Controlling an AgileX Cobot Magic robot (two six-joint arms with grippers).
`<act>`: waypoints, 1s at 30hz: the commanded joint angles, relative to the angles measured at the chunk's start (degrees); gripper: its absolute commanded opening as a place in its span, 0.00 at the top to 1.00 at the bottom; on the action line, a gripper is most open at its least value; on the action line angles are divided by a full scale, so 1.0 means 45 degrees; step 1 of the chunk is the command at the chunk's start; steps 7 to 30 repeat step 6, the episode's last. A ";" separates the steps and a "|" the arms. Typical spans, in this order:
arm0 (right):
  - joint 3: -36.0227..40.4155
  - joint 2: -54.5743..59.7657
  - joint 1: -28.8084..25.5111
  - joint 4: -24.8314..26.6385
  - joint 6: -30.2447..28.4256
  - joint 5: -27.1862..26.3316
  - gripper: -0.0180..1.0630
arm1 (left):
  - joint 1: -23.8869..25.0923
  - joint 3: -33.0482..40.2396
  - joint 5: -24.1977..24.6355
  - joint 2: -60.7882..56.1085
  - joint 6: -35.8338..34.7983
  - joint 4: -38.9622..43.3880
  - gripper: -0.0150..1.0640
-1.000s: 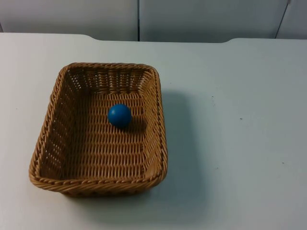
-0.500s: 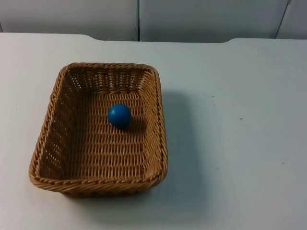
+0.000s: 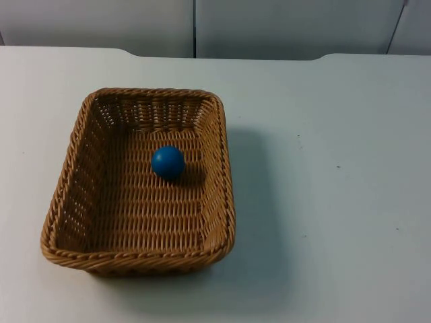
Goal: Pick up the basket with the left hand and place the ball into the basket with the right hand.
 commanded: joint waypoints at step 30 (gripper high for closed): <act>0.0068 -0.0038 -0.0081 -0.0015 -0.0062 -0.0186 0.01 | 0.1077 0.0027 -0.0138 -0.0051 -0.0048 -0.0109 0.01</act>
